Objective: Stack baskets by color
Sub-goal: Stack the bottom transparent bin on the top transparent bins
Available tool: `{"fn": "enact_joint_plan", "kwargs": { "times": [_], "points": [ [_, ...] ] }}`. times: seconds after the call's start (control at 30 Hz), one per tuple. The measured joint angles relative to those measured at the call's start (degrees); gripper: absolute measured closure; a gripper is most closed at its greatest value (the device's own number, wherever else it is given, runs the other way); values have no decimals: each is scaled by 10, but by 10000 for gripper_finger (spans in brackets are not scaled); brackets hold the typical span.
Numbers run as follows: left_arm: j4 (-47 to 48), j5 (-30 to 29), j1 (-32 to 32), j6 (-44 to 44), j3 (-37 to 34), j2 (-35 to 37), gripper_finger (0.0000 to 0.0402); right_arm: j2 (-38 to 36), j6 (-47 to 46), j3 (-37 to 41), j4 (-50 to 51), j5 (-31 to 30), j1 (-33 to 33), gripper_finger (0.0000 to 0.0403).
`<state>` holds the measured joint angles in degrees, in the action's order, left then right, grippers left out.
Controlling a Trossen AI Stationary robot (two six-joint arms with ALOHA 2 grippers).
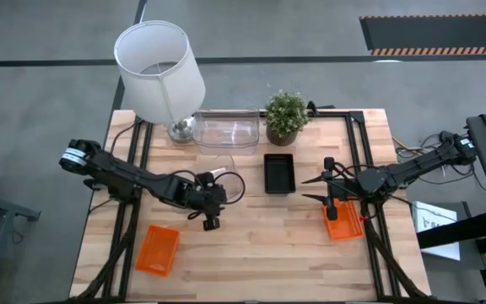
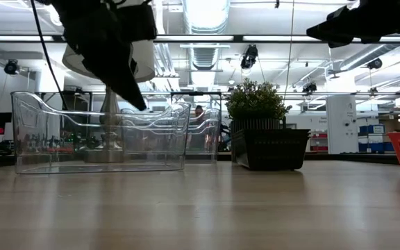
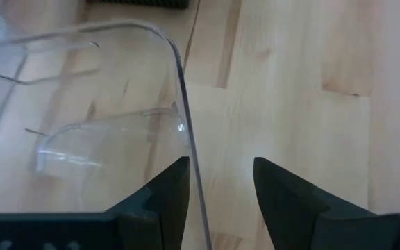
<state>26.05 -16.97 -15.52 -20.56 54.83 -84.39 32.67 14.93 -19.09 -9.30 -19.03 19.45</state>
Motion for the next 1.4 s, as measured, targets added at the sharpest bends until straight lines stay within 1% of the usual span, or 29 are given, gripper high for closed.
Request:
{"fn": "enact_joint_plan", "kwargs": {
  "times": [0.1, 0.27, 0.43, 0.63, 0.7, 1.1, 1.27, 1.4],
  "points": [
    [-33, 1, -1, -10, -24, 0, 260, 0, -1, 0, 0, 0, 0, 243],
    [-33, 0, -1, -14, -38, 0, 283, 0, -6, 0, 0, 0, 0, 243],
    [-31, 0, -1, -16, -48, 0, 320, 0, -19, 0, 0, 0, 0, 243],
    [-31, 0, -1, -16, -51, 0, 383, 0, -33, 0, 0, 0, 0, 243],
    [-31, 2, -1, -16, -51, 1, 396, 0, -35, 0, 0, 0, 0, 243],
    [-21, 3, -1, -15, -40, 1, 401, 0, -46, 0, 0, 0, 0, 243],
    [29, 4, -2, 4, 9, 8, 401, 0, -49, 0, 0, 0, 0, 243],
    [66, 2, -2, 45, 50, 8, 401, 1, -49, 0, 0, 0, 0, 243]
  ]
}}
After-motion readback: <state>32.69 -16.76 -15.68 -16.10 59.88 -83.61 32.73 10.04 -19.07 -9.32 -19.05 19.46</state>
